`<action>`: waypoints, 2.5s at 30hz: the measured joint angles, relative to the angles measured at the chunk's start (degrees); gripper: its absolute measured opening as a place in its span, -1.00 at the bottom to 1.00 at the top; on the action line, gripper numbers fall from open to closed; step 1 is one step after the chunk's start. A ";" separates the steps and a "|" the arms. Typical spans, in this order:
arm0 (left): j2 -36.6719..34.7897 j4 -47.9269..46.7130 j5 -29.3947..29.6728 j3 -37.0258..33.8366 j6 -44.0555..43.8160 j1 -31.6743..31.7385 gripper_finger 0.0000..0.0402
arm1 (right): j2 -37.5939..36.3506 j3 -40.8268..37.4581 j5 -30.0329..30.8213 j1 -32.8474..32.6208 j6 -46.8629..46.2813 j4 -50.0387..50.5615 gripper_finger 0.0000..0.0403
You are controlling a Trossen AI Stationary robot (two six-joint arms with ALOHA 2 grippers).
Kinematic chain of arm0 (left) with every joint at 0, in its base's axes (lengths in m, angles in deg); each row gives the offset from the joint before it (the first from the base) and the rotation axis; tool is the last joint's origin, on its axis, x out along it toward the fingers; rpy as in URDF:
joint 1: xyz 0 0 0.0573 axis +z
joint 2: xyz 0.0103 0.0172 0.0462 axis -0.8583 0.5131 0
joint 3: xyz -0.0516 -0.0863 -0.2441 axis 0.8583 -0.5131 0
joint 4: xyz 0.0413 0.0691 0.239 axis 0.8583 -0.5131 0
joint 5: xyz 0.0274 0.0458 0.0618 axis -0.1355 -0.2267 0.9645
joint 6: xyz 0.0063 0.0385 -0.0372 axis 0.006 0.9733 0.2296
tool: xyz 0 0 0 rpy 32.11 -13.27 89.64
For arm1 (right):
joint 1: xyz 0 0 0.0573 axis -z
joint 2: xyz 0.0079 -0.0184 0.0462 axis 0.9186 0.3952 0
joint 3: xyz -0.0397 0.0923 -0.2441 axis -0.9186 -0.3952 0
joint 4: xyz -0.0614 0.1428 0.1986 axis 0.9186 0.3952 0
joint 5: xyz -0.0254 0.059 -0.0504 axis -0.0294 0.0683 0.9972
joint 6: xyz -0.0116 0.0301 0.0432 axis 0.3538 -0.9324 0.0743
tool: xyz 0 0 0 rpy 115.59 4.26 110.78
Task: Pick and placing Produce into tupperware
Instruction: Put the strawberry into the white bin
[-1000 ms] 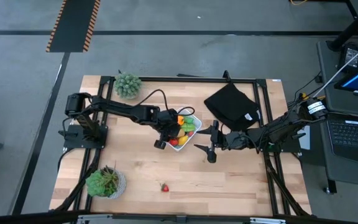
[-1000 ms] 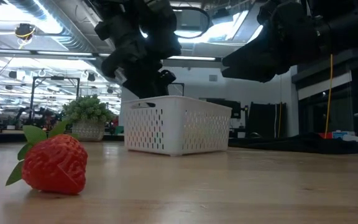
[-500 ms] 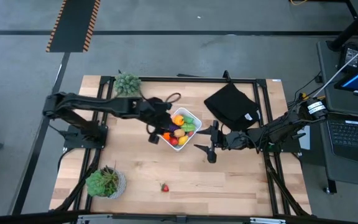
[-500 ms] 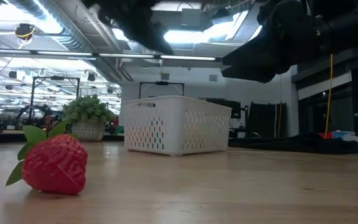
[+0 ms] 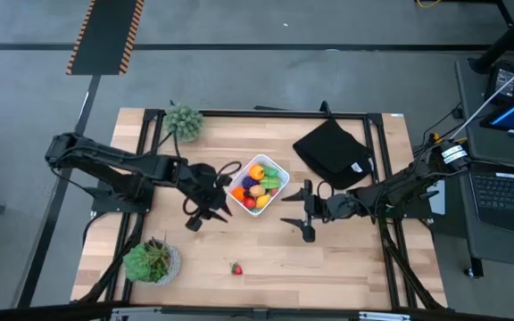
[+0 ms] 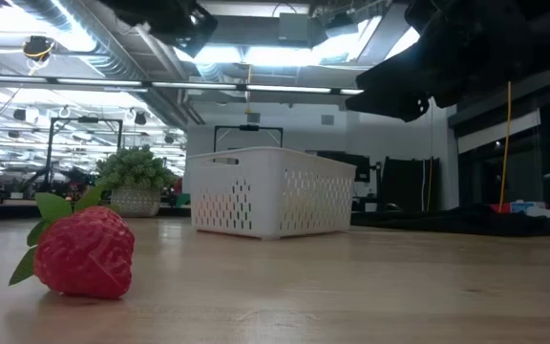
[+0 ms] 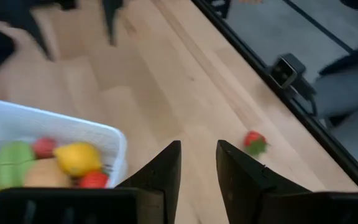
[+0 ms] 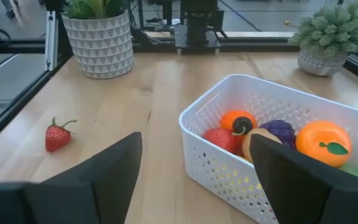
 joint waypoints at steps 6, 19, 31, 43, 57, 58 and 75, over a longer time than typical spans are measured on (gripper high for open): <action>0.01 0.03 0.58 -2.42 0.16 -3.74 -0.59 | 0.00 0.00 0.00 0.00 -1.20 -0.15 0.49; 0.43 0.79 0.63 -3.28 0.34 -10.01 -0.72 | 0.00 0.00 -0.01 0.00 -1.31 -0.24 0.49; 12.31 8.01 10.61 -3.26 0.12 -17.25 -0.59 | 0.00 0.00 -0.02 0.00 -2.65 -0.62 0.49; 19.65 11.79 16.43 -3.24 -4.91 -21.15 0.07 | 0.00 0.00 -1.01 -0.02 -2.87 -1.16 0.49; 24.27 16.13 17.49 -3.21 -5.94 -23.56 0.14 | 0.00 0.00 -1.11 -0.31 -4.33 -1.14 0.49; 24.54 16.27 17.49 -3.21 -6.00 -23.60 0.15 | 0.00 0.00 -1.11 -0.37 -4.33 -1.14 0.49; 27.53 20.68 16.37 -3.19 -7.62 -23.58 0.12 | 0.00 0.01 -1.11 -3.21 -4.19 -1.08 0.49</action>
